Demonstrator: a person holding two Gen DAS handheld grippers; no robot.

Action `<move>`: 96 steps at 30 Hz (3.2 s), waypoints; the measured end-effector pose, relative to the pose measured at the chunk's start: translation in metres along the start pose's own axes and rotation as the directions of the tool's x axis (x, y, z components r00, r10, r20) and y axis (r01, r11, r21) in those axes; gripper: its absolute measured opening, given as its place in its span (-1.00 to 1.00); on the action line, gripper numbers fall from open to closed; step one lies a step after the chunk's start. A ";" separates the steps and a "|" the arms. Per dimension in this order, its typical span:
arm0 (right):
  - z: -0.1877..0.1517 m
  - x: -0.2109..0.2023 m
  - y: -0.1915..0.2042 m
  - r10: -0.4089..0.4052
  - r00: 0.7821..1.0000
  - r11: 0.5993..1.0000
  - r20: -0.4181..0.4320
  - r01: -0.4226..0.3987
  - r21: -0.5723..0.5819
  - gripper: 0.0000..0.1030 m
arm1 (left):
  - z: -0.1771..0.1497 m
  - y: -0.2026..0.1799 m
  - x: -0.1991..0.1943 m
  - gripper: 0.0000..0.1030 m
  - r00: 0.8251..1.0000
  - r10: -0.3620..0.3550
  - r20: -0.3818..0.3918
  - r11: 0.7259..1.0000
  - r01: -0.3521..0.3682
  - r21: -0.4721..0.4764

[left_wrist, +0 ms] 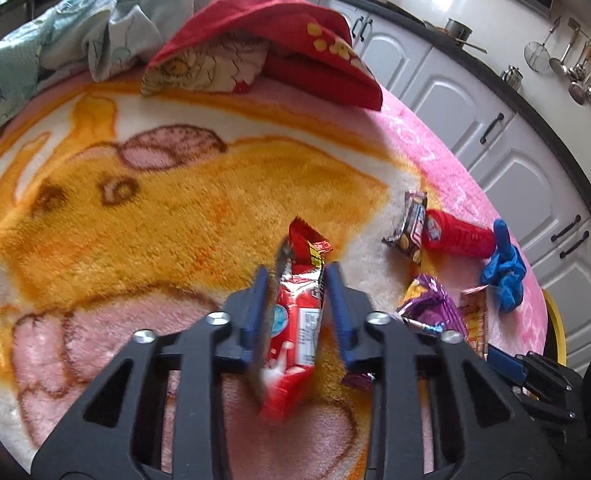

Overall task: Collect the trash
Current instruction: 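Grasp a red candy wrapper with the left tool while the right tool grasps a purple-gold wrapper, then carry the red wrapper and purple-gold wrapper over the yellow-rimmed bin with both tools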

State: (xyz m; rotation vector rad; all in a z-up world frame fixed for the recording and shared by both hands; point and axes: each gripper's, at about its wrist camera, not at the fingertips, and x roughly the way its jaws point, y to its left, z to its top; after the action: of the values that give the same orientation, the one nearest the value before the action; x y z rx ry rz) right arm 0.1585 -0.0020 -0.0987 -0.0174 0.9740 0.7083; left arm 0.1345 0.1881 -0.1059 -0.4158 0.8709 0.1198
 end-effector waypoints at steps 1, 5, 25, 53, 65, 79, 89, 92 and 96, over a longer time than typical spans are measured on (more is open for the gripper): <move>-0.001 -0.001 -0.001 0.001 1.000 1.000 0.002 -0.001 0.002 -0.49 | 0.000 0.000 0.000 -0.66 1.000 -0.006 -0.002 1.000 0.006 0.001; -0.006 -0.008 -0.003 -0.008 1.000 1.000 0.011 0.008 -0.004 -0.59 | 0.001 0.005 0.000 -0.78 0.999 -0.032 -0.003 0.999 0.032 -0.016; -0.019 -0.054 -0.018 -0.015 0.993 1.000 0.121 0.014 0.009 -0.76 | 0.014 -0.034 -0.053 -0.94 0.981 -0.116 0.155 0.993 0.109 0.054; -0.030 -0.169 -0.108 -0.175 0.942 0.981 0.287 0.143 0.129 -0.76 | -0.028 -0.164 -0.075 -0.94 0.941 -0.311 0.132 0.924 0.267 0.275; -0.052 -0.207 -0.158 -0.282 0.904 0.948 0.321 0.212 0.236 -0.76 | -0.041 -0.207 -0.072 -0.94 0.929 -0.356 0.106 0.892 0.303 0.337; -0.089 -0.238 -0.215 -0.396 0.862 0.886 0.316 0.267 0.380 -0.76 | -0.058 -0.268 -0.055 -0.93 0.912 -0.408 0.039 0.832 0.354 0.427; -0.115 -0.251 -0.250 -0.454 0.841 0.836 0.296 0.286 0.469 -0.76 | -0.071 -0.309 -0.034 -0.93 0.905 -0.424 -0.035 0.789 0.388 0.477; -0.121 -0.251 -0.256 -0.468 0.835 0.825 0.288 0.296 0.482 -0.76 | -0.076 -0.321 -0.027 -0.93 0.903 -0.426 -0.059 0.773 0.397 0.495; -0.128 -0.251 -0.264 -0.490 0.829 0.806 0.270 0.313 0.502 -0.76 | -0.087 -0.338 -0.018 -0.93 0.896 -0.433 -0.095 0.745 0.415 0.522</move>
State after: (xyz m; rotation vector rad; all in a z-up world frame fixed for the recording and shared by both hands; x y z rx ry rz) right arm 0.1199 -0.3838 -0.0592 0.2953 0.6881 0.0630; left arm 0.1513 -0.1543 -0.0380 -0.0767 0.7181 -0.5361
